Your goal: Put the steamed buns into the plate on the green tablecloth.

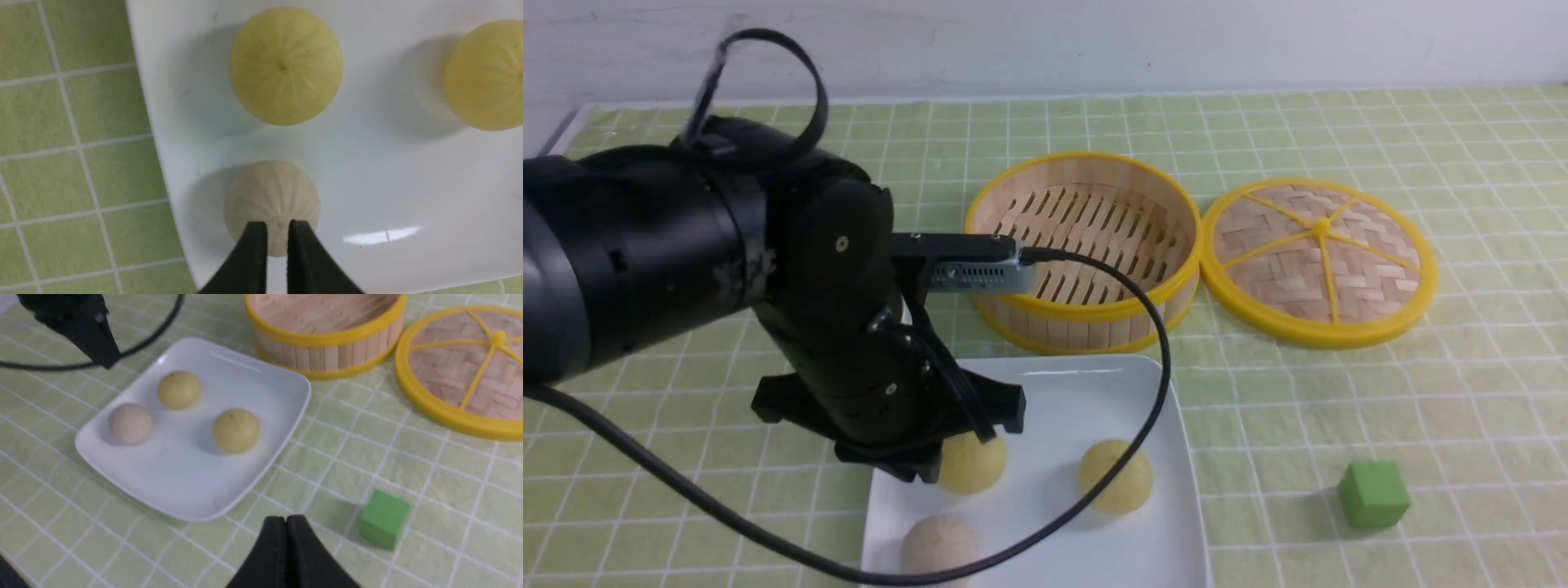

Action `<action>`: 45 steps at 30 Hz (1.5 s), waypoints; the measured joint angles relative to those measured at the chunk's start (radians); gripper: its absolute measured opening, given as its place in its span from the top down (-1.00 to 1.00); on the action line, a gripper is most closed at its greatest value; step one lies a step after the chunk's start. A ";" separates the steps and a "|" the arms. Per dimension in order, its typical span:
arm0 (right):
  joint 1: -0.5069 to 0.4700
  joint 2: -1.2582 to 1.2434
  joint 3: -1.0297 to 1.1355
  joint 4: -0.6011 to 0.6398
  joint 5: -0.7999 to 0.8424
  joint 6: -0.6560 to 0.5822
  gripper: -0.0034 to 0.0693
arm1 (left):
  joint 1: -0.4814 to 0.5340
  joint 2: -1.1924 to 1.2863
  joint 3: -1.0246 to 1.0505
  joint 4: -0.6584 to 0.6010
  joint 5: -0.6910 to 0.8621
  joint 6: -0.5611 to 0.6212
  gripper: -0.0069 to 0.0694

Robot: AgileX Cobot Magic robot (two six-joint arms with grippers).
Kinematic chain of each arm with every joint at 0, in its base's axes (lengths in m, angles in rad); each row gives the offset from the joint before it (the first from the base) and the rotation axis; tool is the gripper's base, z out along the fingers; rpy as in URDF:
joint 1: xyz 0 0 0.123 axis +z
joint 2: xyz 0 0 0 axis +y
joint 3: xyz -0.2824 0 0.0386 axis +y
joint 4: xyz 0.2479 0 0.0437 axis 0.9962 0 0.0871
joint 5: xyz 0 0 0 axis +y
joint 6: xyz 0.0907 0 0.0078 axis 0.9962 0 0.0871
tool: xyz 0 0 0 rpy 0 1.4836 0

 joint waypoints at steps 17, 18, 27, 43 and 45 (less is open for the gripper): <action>0.000 0.000 0.076 0.008 -0.251 0.000 0.94 | 0.000 0.000 0.000 0.006 -0.020 -0.003 0.81; 0.000 0.000 0.076 0.008 -0.251 0.000 0.94 | 0.000 0.000 0.000 0.008 -0.020 -0.003 0.81; 0.000 0.000 0.076 0.008 -0.251 0.001 0.92 | 0.000 0.000 0.000 0.054 -0.032 -0.003 0.79; -0.281 -0.237 0.389 -0.079 -0.282 0.001 0.91 | 0.000 -0.009 -0.001 0.181 0.042 -0.003 0.77; -0.338 -0.280 0.457 -0.089 -0.281 0.001 0.91 | 0.000 -0.026 -0.001 0.228 0.090 -0.003 0.77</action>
